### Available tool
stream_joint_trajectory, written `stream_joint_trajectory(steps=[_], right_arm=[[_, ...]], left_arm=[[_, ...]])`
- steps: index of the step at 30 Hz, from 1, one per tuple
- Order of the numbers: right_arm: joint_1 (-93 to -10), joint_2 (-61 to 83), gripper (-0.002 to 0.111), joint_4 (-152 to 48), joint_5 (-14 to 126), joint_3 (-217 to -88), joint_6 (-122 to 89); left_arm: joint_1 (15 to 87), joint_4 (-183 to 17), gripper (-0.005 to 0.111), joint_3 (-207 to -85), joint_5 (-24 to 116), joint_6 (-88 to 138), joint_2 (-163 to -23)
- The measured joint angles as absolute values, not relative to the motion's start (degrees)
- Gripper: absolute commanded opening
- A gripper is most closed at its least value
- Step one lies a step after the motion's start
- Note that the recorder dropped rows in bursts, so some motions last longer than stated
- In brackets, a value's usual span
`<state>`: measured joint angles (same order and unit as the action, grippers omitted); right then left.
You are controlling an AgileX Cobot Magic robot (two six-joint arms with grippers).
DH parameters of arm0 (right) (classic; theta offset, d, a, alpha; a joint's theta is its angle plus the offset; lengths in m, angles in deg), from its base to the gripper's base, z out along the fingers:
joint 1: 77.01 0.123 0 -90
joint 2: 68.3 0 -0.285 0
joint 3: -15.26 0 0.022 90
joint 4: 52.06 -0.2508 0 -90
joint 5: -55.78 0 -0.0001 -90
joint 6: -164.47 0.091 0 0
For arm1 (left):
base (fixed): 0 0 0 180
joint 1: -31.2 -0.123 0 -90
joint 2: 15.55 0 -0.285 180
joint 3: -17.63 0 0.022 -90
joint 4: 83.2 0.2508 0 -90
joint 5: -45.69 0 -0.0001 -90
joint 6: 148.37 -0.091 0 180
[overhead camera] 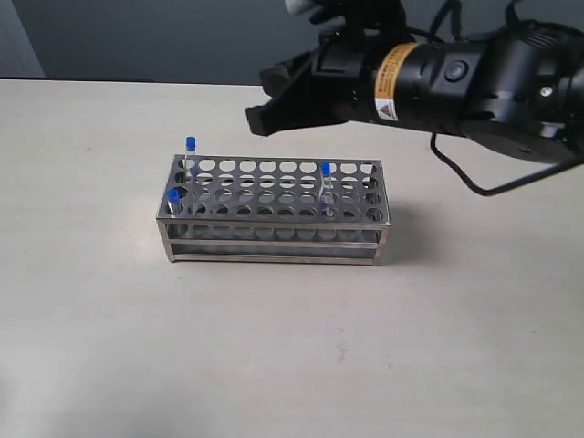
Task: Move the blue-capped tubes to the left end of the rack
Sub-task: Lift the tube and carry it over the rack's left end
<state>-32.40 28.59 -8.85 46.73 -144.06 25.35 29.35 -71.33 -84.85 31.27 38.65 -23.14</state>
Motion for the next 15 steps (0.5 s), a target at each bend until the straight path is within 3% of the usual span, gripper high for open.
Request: stream_joint_trajectory(steps=[15], right_arm=[[-26.3, 47.3, 0.0, -3.7, 50.7, -161.6, 25.2]], left_arm=[[29.4, -71.3, 0.001, -84.9, 31.3, 38.6, -23.1]])
